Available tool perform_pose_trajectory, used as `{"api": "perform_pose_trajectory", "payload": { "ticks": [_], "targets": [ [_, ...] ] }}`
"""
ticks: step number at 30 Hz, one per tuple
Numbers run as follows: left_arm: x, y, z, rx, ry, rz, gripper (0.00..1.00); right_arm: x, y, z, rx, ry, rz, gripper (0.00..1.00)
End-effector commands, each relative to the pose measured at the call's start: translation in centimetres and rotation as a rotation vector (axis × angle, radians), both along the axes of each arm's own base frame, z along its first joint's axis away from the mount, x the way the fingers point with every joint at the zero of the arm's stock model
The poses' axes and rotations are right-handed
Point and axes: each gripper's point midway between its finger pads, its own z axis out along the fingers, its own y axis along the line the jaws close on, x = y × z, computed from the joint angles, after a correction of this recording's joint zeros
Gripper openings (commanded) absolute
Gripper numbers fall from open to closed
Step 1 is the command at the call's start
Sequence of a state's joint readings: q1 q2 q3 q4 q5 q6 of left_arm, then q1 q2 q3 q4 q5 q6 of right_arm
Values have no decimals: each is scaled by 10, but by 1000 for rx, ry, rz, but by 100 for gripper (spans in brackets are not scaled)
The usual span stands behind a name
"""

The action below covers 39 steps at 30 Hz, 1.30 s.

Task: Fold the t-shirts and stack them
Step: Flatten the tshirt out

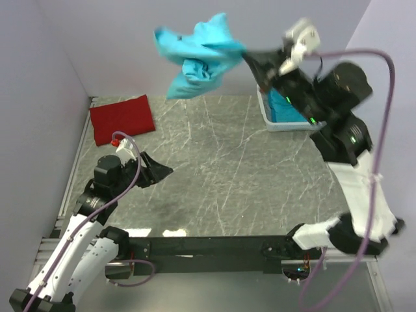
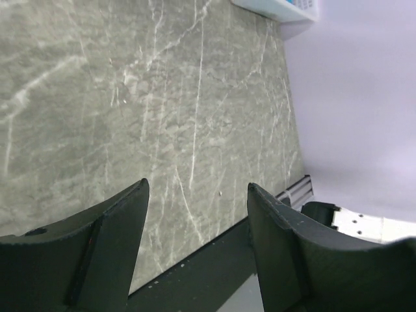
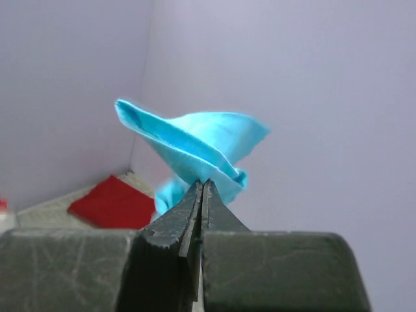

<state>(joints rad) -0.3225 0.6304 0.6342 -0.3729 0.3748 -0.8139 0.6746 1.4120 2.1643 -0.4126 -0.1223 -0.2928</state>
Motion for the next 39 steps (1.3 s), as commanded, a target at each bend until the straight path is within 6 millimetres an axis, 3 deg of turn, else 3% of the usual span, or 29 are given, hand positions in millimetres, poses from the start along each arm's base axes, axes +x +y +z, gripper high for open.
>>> {"api": "perform_pose_trajectory", "payload": {
  "ticks": [1,2,3,4,5,6,9,12,15,17,18,20,21,23,24,25,26,27,28,30,32,33,34,36,39],
  "targets": [
    [1,6,24,21,-106,17,68,-14,-1,-102,-285,111,92,0],
    [1,7,24,25,-107,19,68,-31,-11,-118,-338,97,113,0],
    [0,8,26,27,-112,21,68,-30,1,-195,-490,166,195,0],
    [0,8,29,29,-121,21,68,-39,-2,-235,-567,210,240,0],
    [0,8,29,32,-121,22,68,-52,-3,-261,-599,233,291,0],
    [-1,9,28,36,-119,20,68,-62,-1,-330,-692,337,362,0],
    [2,8,24,44,-112,18,68,-77,-3,-414,-764,517,379,0],
    [5,5,15,44,-82,12,68,-65,-11,-433,-757,595,306,0],
    [15,3,6,50,-65,20,67,-41,-28,-434,-750,625,162,0],
    [27,4,9,74,-85,39,67,-28,-48,-439,-745,664,55,0],
    [37,3,0,97,-58,42,67,-24,-57,-440,-734,682,18,0],
    [55,-2,12,112,-93,33,66,-17,-82,-448,-695,726,-79,0],
    [69,-6,-2,140,-51,26,65,-15,-91,-452,-687,738,-111,0],
    [95,-14,11,151,-89,17,65,-10,-111,-455,-651,750,-197,0],
    [112,-21,-10,179,-25,-1,63,-11,-121,-464,-657,770,-234,0],
    [131,-27,8,186,-66,-7,62,-11,-128,-467,-653,782,-257,0],
    [143,-31,5,199,-48,-13,61,-14,-134,-471,-653,789,-272,0],
    [161,-38,-21,226,21,-28,60,-14,-141,-473,-649,796,-292,0],
    [182,-46,-2,220,-19,-30,60,-16,-144,-476,-647,801,-295,0],
    [217,-61,-18,233,37,-41,60,-21,-147,-484,-646,813,-293,0],
    [238,-74,-32,257,79,-35,61,-23,-145,-487,-644,818,-274,0],
    [246,-79,-69,298,169,-40,62,-23,-144,-486,-641,819,-271,0],
    [263,-90,-54,296,132,-39,62,-23,-145,-485,-638,826,-276,0],
    [279,-99,-77,335,193,-35,62,-19,-146,-478,-616,813,-290,0],
    [288,-98,-97,377,221,-17,63,-14,-148,-472,-586,796,-305,0]
  ]
}}
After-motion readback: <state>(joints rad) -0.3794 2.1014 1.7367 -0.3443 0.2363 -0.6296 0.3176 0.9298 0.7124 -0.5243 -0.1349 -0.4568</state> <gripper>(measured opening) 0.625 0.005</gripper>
